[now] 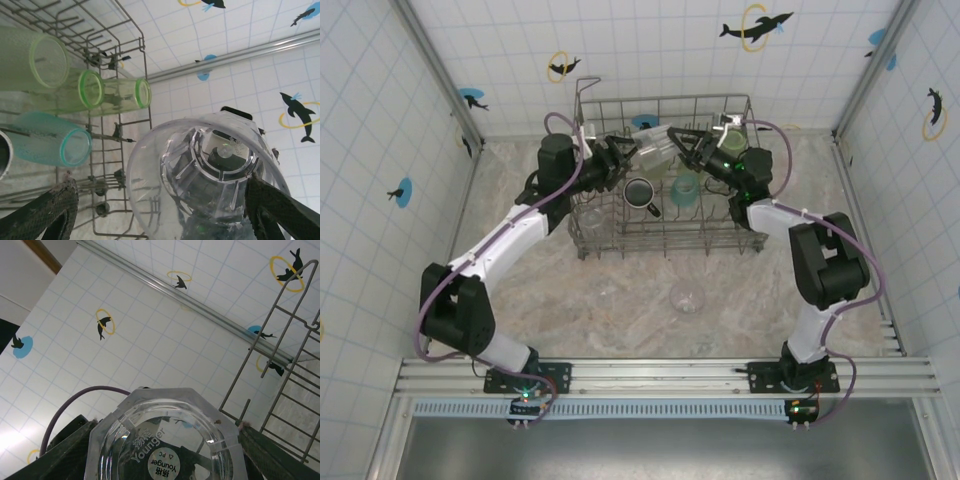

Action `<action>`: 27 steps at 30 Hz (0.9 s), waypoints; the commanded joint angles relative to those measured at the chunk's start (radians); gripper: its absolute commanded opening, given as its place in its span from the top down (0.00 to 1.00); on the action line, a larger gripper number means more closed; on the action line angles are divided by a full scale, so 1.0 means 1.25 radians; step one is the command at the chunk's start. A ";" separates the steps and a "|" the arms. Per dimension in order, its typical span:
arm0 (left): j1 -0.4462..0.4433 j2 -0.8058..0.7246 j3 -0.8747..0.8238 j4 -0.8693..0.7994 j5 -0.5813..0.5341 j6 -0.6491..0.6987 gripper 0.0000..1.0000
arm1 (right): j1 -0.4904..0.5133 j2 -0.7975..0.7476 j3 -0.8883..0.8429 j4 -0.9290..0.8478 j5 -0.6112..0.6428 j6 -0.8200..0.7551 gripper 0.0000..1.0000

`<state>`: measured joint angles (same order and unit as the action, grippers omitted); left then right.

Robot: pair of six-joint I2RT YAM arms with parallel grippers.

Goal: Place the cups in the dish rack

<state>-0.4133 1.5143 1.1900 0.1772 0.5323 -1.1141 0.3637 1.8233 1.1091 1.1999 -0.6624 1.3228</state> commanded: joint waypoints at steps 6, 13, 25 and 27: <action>0.059 -0.059 0.098 -0.169 -0.055 0.155 0.06 | -0.011 -0.052 0.026 -0.123 0.010 -0.103 0.60; 0.148 -0.111 0.108 -0.242 -0.088 0.227 0.03 | -0.004 -0.053 0.061 -0.207 0.027 -0.163 0.60; 0.226 -0.121 0.120 -0.399 -0.325 0.436 0.03 | 0.066 -0.043 0.205 -0.522 0.088 -0.434 0.61; 0.240 -0.115 0.100 -0.394 -0.345 0.450 0.03 | 0.082 -0.034 0.233 -0.567 0.104 -0.476 0.61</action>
<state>-0.1383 1.3659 1.3376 -0.2779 0.1825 -0.6315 0.4435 1.7947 1.3243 0.5854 -0.5735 0.8585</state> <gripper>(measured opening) 0.974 0.687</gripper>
